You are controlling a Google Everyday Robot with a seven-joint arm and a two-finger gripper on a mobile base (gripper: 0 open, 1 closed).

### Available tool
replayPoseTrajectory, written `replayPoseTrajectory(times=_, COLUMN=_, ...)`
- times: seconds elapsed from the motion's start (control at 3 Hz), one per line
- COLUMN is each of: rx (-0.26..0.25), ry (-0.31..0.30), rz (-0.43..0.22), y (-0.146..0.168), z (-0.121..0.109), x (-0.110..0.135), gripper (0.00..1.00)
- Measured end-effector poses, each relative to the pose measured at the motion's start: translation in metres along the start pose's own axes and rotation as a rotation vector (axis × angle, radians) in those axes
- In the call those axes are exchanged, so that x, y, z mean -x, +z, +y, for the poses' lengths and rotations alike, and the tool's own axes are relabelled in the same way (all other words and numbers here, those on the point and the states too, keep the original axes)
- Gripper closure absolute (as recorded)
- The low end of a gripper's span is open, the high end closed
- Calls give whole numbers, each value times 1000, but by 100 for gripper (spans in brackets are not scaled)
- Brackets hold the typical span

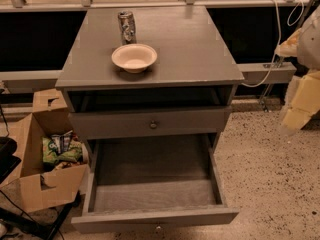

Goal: Close middle drawer

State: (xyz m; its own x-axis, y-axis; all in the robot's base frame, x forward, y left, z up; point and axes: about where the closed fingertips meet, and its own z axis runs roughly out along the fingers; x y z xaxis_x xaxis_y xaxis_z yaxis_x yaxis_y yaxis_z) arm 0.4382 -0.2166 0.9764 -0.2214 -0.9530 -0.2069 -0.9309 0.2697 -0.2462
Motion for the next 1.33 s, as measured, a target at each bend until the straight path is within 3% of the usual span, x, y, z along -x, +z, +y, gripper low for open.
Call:
replayPoseTrajectory(times=0.67, rx=-25, ry=10, rz=-2, y=-1, z=3, x=0, gripper=0)
replayPoseTrajectory(times=1.0, rx=-60, ry=48, rz=-45, y=3, z=27, x=3, gripper=0)
replayPoseTrajectory(times=1.33, rx=-117, ry=146, rz=-69, y=24, z=63, x=-11, gripper=15)
